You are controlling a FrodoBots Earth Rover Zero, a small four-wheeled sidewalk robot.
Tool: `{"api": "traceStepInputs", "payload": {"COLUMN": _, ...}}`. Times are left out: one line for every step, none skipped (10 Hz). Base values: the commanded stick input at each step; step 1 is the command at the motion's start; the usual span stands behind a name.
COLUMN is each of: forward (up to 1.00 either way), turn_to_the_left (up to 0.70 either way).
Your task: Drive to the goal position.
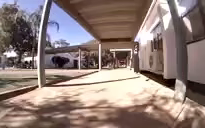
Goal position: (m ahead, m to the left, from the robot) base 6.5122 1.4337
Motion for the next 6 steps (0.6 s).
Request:
{"api": "traceStepInputs", "payload": {"forward": 1.00, "turn_to_the_left": 0.01}}
{"api": "traceStepInputs", "payload": {"forward": 1.00, "turn_to_the_left": -0.28}}
{"api": "traceStepInputs", "payload": {"forward": 1.00, "turn_to_the_left": -0.34}}
{"api": "traceStepInputs", "payload": {"forward": 1.00, "turn_to_the_left": -0.39}}
{"api": "traceStepInputs", "payload": {"forward": 1.00, "turn_to_the_left": -0.17}}
{"api": "traceStepInputs", "payload": {"forward": 1.00, "turn_to_the_left": -0.01}}
